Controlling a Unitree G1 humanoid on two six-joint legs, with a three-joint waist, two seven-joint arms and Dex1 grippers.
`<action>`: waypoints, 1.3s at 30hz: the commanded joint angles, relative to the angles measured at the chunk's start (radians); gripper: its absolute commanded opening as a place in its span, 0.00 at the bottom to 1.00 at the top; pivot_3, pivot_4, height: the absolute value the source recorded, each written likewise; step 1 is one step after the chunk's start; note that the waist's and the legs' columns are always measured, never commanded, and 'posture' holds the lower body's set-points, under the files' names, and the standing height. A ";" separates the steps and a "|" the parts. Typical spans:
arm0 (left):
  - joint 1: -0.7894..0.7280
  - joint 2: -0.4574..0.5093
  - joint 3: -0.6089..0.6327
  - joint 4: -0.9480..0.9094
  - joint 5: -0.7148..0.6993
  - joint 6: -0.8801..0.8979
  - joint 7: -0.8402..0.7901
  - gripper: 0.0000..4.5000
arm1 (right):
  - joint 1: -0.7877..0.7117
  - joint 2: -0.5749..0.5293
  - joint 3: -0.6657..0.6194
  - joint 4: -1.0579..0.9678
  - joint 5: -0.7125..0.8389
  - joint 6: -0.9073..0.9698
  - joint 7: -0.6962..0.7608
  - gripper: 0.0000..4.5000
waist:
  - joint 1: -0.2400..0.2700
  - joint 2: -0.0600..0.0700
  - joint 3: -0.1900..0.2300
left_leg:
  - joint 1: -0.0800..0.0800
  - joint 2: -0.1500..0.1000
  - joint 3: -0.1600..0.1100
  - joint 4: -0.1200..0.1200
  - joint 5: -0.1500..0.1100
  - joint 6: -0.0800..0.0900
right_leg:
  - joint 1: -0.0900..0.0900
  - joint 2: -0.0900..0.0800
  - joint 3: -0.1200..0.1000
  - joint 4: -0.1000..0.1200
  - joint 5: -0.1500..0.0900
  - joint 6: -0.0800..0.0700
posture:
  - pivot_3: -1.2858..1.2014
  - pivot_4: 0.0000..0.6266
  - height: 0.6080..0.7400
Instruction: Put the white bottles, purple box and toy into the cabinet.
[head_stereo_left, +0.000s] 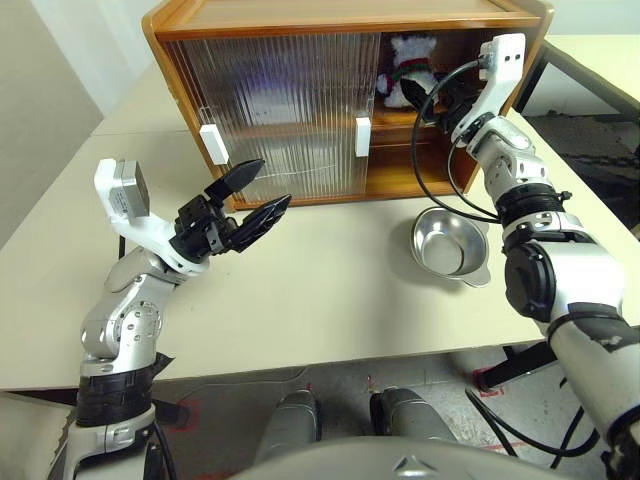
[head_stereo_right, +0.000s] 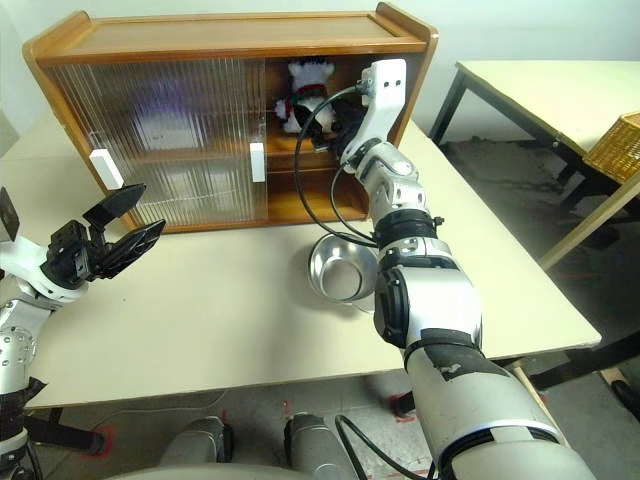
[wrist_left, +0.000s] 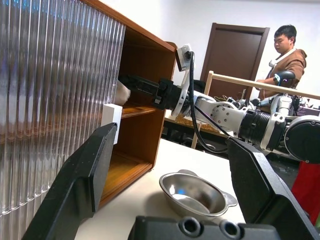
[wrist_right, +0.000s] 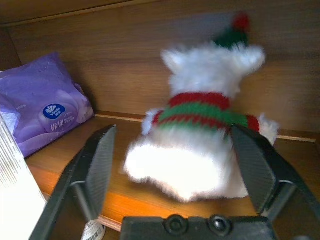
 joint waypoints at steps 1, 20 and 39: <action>-0.007 -0.004 -0.008 0.004 -0.001 -0.003 -0.007 1.00 | -0.009 -0.006 -0.006 -0.028 -0.003 -0.013 0.006 0.99 | 0.000 0.000 0.000 | 0.000 0.000 0.000 0.000 0.000 0.000 | 0.000 0.000 0.000 0.000 0.000 0.000 | 0.51 0.07 1.00; -0.005 -0.017 -0.022 0.015 -0.003 0.003 -0.024 1.00 | 0.635 -0.152 -0.052 -1.059 0.302 0.567 0.071 0.99 | -0.009 0.000 0.002 | 0.002 0.000 0.001 0.010 0.000 0.001 | 0.008 0.000 0.000 0.000 -0.001 0.009 | 0.49 0.12 1.00; 0.003 -0.017 -0.022 0.016 -0.002 0.004 -0.027 1.00 | 0.995 -0.274 -0.353 -1.035 0.767 1.099 0.035 0.99 | -0.012 -0.002 0.005 | 0.004 -0.002 -0.001 0.009 -0.011 -0.018 | 0.012 0.000 0.003 -0.002 -0.012 0.021 | 0.49 0.13 1.00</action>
